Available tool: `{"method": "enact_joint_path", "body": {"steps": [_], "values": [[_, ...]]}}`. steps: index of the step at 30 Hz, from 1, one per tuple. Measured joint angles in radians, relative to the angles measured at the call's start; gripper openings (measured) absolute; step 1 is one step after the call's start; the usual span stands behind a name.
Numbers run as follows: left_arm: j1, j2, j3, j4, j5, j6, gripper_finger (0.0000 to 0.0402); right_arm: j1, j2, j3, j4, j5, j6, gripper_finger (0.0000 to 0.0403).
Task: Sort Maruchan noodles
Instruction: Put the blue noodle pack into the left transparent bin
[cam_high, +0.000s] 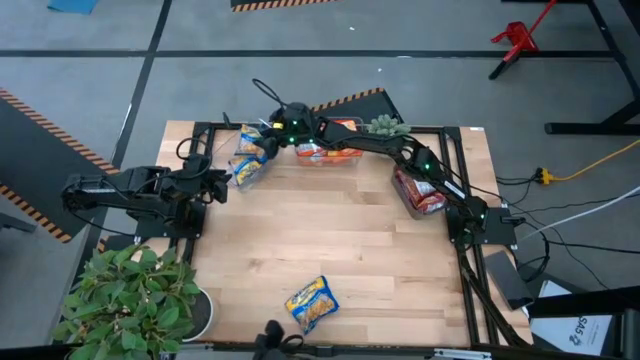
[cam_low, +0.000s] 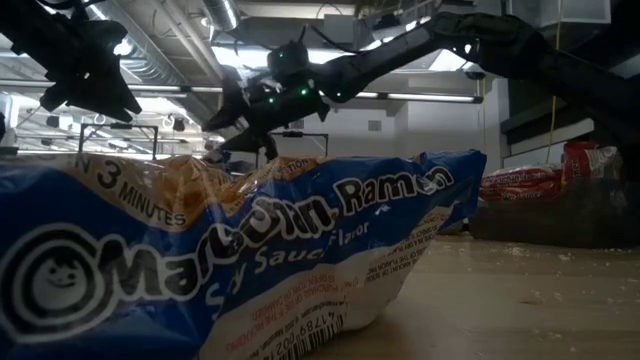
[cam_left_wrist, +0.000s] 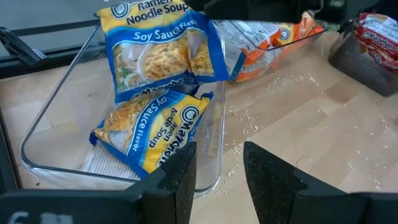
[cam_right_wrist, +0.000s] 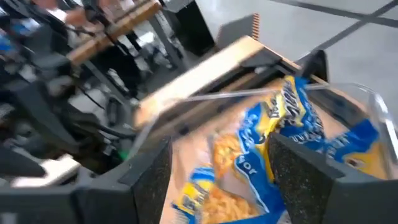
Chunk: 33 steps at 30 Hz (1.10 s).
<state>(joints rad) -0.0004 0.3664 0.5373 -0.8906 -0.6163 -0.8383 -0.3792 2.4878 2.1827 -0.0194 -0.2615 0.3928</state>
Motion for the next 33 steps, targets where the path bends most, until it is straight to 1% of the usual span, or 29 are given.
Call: {"method": "enact_joint_path", "body": {"steps": [5, 9, 13, 16, 19, 22, 24, 28, 30, 33], "values": [[0.0, 0.0, 0.0, 0.0, -0.002, -0.002, 0.0127, 0.013, 0.0, 0.0, -0.123, 0.095, -0.14, 0.0238], [0.0, 0.0, 0.0, 0.0, -0.034, -0.043, 0.0127, 0.022, 0.0, -0.001, -0.186, 0.121, -0.22, 0.0216], [0.0, 0.0, 0.0, 0.0, -0.055, -0.051, 0.0127, 0.03, 0.0, 0.0, -0.233, 0.063, -0.281, 0.0176], [0.0, 0.0, 0.0, 0.001, -0.054, -0.052, 0.0127, 0.039, -0.003, -0.001, -0.249, 0.056, -0.324, 0.0153], [0.0, 0.0, 0.0, 0.001, -0.053, -0.053, 0.0127, 0.04, -0.037, -0.002, -0.259, 0.034, -0.323, 0.0144], [0.0, 0.0, 0.0, 0.001, -0.048, -0.053, 0.0127, 0.04, -0.13, -0.002, -0.321, 0.032, -0.371, 0.0147], [0.0, 0.0, 0.0, 0.002, -0.045, -0.053, 0.0127, 0.04, -0.207, 0.001, -0.397, 0.026, -0.409, 0.0155], [0.0, 0.0, 0.0, 0.0, -0.015, -0.051, 0.0127, 0.057, -0.329, 0.001, -0.674, -0.073, -0.442, 0.0178], [0.0, 0.0, 0.0, 0.001, -0.007, -0.046, 0.0127, 0.094, -0.37, 0.0, -0.82, -0.115, -0.424, 0.0191], [0.0, 0.0, 0.0, 0.001, -0.003, -0.029, 0.0127, 0.182, -0.404, 0.0, -1.031, -0.12, -0.419, 0.0209]]}}
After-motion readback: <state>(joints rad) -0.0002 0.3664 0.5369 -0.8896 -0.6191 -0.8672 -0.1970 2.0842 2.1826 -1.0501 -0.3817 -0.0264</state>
